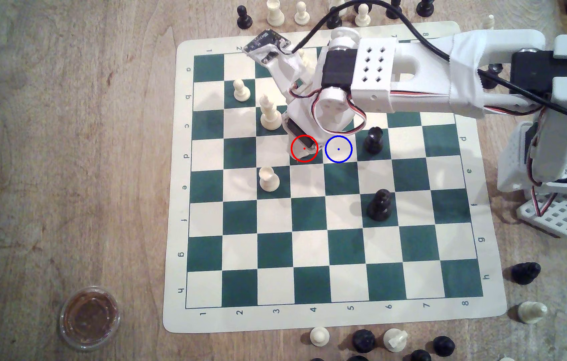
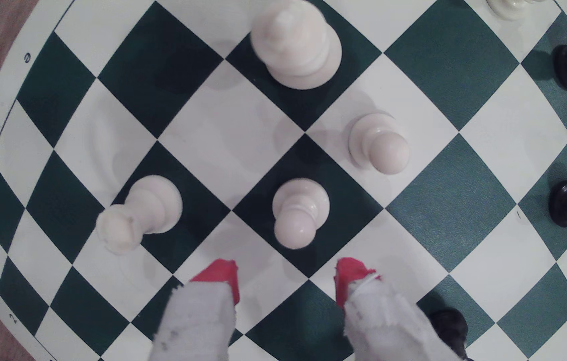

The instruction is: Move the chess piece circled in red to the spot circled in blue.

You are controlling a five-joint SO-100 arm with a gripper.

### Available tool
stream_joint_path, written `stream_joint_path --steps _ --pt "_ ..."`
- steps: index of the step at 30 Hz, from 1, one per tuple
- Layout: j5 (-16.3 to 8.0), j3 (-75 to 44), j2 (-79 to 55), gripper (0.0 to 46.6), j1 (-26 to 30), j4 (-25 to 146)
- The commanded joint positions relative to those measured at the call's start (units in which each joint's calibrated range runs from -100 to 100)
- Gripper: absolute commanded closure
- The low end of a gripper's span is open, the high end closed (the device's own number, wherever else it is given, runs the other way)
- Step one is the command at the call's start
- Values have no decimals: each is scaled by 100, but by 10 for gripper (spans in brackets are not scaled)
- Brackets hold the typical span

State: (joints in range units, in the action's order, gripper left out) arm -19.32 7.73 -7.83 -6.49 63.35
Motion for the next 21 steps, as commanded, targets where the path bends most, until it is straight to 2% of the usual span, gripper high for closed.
stream_joint_path --steps 1,11,21 --pt "10 -483 79 311 -75 -69" --pt "29 -646 -99 299 4 -176" --pt "34 -1045 -515 312 19 -241"
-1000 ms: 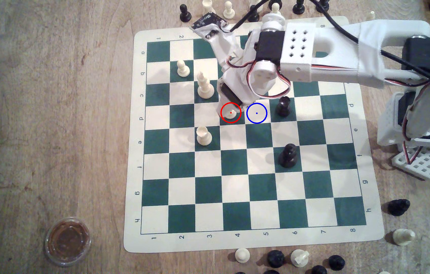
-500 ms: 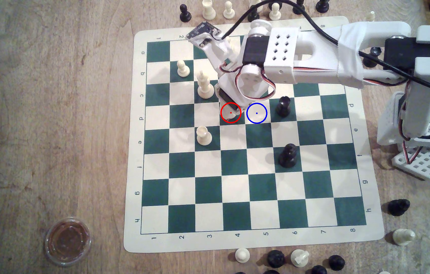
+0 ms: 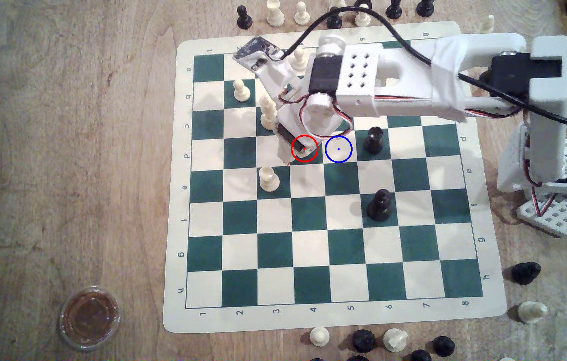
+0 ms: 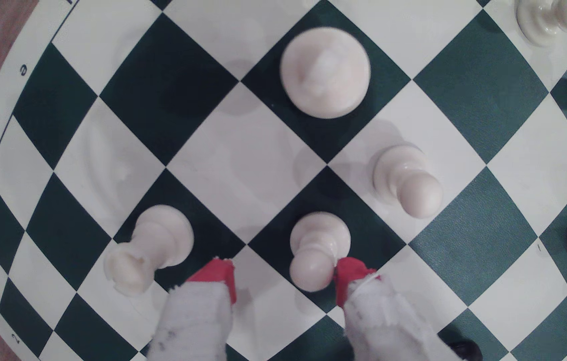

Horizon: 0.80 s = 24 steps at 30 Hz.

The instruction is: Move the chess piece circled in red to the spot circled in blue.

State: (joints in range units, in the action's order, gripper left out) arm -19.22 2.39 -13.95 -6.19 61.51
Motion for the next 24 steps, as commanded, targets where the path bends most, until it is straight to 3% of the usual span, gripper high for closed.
stream_joint_path --steps 1,16,24 --pt "29 -521 79 312 -10 -66" --pt "68 -521 54 354 -26 -189" --pt "78 -457 79 441 -34 -222"
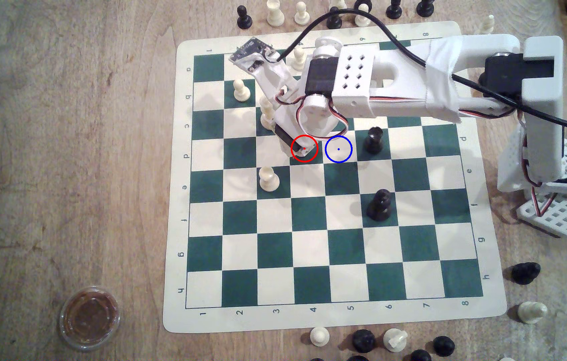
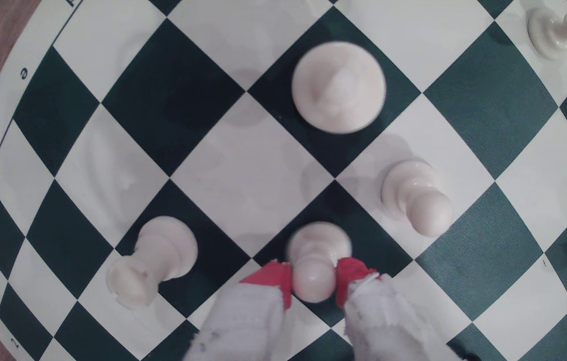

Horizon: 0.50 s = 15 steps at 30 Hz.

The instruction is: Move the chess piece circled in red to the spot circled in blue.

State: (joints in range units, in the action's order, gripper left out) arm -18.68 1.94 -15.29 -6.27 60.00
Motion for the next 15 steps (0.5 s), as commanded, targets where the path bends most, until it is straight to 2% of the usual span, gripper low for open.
stream_joint_path --steps 1,3,9,15 --pt "24 -412 222 449 -34 -70" --pt "29 -367 256 464 -42 -70" --pt "59 -158 663 464 -58 -95" --pt "103 585 1758 464 -11 -95"
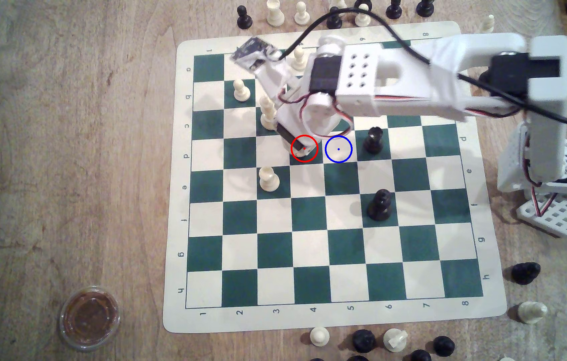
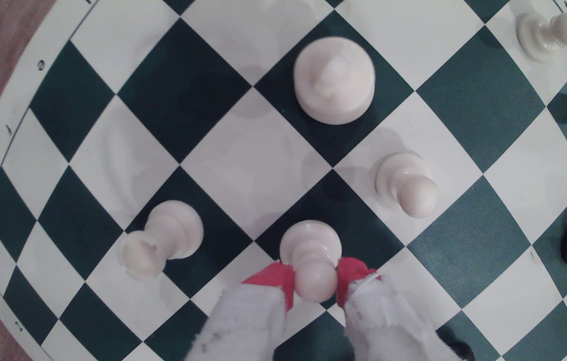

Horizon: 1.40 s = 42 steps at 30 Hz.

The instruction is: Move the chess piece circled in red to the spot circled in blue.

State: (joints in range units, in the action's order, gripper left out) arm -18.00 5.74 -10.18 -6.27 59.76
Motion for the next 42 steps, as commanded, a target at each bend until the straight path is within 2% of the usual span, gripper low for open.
stream_joint_path --steps 1,13,31,42 --pt "49 496 1476 464 -3 -71" --pt "225 2581 2410 464 -97 -751" --pt "415 2826 2037 462 -331 -1038" --pt "518 2862 1791 454 -237 -988"
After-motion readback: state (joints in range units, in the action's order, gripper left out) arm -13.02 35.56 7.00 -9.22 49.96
